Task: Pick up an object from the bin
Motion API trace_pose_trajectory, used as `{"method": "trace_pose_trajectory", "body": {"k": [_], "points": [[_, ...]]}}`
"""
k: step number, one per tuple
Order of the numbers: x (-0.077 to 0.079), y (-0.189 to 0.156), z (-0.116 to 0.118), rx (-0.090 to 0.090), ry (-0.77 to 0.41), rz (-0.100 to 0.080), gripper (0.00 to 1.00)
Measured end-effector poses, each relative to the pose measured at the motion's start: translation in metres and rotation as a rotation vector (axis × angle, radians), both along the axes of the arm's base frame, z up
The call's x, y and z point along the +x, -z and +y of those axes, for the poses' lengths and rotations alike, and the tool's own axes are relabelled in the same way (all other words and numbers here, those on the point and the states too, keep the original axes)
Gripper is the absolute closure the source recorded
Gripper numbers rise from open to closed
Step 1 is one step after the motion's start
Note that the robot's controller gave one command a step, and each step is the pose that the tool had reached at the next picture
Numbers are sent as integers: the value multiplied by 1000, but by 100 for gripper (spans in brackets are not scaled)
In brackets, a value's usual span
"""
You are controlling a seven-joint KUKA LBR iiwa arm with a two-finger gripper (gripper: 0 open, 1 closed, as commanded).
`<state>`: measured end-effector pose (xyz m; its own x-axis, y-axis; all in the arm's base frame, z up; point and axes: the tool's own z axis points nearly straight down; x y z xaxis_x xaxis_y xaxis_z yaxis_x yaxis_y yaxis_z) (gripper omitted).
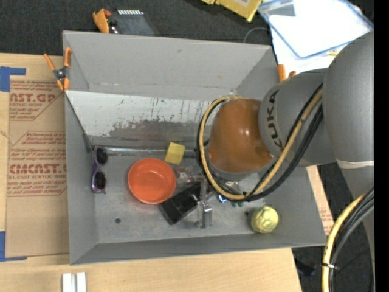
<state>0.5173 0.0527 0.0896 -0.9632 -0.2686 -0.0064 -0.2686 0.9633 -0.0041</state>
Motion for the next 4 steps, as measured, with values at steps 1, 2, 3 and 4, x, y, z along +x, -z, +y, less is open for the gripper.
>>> {"method": "trace_pose_trajectory", "body": {"k": [1,2,3,4], "points": [[28,15,28,1,27,2,0],[9,17,34,1,41,-2,0],[44,18,90,-1,-30,0,0],[32,-48,74,0,-11,8,0]]}}
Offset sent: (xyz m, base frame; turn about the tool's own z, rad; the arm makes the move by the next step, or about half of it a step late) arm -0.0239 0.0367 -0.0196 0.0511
